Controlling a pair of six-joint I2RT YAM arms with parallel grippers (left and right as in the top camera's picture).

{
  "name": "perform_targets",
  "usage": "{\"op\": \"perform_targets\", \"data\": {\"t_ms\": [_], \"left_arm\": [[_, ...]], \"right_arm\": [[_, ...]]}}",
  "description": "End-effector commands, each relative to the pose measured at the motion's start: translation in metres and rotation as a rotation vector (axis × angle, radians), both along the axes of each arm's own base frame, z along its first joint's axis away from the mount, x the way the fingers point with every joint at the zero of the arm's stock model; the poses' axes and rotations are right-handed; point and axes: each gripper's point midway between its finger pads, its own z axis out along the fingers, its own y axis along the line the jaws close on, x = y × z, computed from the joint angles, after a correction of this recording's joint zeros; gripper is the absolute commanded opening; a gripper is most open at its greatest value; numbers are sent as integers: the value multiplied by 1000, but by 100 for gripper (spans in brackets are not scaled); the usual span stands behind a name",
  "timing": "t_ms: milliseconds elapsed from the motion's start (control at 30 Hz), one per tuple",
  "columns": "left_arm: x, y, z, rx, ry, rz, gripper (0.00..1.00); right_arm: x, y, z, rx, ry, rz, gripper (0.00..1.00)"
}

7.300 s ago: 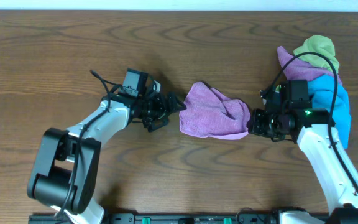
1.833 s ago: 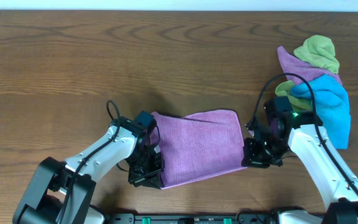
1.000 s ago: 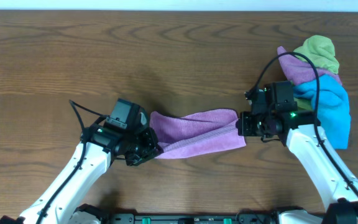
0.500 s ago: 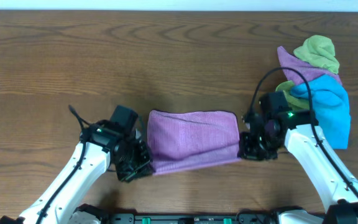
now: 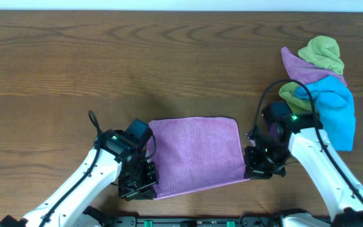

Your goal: Fold the cloth

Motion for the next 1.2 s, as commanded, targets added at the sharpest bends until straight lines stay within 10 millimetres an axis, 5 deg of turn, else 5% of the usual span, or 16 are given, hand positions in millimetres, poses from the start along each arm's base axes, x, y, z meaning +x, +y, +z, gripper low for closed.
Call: {"op": "perform_targets", "data": {"t_ms": [0, 200, 533, 700, 1167], "left_arm": [[4, 15, -9, 93, -32, 17, 6], [35, 20, -14, 103, -110, 124, 6], [126, 17, -17, 42, -414, 274, 6], [154, 12, -27, 38, -478, 297, 6], [190, 13, -60, 97, -541, 314, 6]], "right_arm": [[16, -6, 1, -52, -100, 5, 1], [57, -2, -1, -42, -276, 2, 1], [145, -2, 3, -80, -617, -20, 1], [174, 5, -7, -66, -681, -23, 1], [214, 8, -39, -84, -754, -7, 1]]}}
